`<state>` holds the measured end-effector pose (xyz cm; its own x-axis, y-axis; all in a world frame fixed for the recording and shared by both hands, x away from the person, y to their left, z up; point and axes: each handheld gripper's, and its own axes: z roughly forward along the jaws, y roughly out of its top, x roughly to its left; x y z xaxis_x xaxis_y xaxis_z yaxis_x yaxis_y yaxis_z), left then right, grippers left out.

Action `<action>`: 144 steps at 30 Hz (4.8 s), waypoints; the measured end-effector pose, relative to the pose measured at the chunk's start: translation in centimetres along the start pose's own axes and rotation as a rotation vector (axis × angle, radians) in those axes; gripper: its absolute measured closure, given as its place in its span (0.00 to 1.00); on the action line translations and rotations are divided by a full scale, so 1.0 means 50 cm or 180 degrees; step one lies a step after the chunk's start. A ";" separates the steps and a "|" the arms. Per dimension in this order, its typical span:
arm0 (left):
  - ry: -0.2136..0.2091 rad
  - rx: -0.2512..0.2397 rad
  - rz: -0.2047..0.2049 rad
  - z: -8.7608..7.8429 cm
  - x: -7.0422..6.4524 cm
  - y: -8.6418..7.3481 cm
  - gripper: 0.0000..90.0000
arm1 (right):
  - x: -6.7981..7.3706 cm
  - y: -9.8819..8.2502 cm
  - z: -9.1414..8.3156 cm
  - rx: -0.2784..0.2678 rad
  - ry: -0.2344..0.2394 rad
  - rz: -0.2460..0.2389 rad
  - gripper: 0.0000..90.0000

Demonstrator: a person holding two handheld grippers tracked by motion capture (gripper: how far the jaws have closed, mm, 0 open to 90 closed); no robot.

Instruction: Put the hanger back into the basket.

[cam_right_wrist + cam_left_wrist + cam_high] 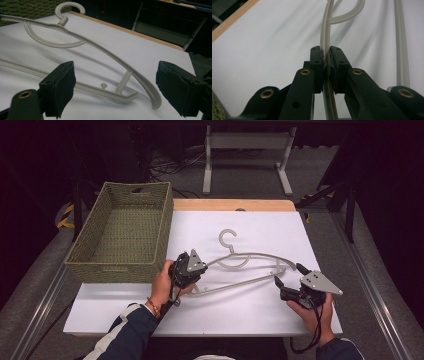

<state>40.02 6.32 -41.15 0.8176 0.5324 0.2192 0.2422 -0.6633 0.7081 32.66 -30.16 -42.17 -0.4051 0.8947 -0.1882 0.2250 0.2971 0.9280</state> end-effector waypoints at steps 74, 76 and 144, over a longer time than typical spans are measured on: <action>-0.0001 0.0090 -0.0081 0.050 0.029 0.087 0.91 | -0.024 0.006 -0.025 -0.0202 -0.0135 0.0205 0.20; 0.0009 0.0009 -0.0114 0.037 0.031 0.090 0.91 | -0.024 0.005 -0.024 -0.0192 -0.0126 0.0190 0.20; 0.1177 -0.0544 -0.0923 -0.278 0.339 -0.035 0.91 | 0.014 -0.008 0.016 0.0174 0.0131 -0.0031 0.19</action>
<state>46.20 23.84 -29.34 0.4818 0.8535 0.1984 0.3176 -0.3811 0.8683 32.97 -29.37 -42.92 -0.4435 0.8774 -0.1827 0.2683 0.3245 0.9070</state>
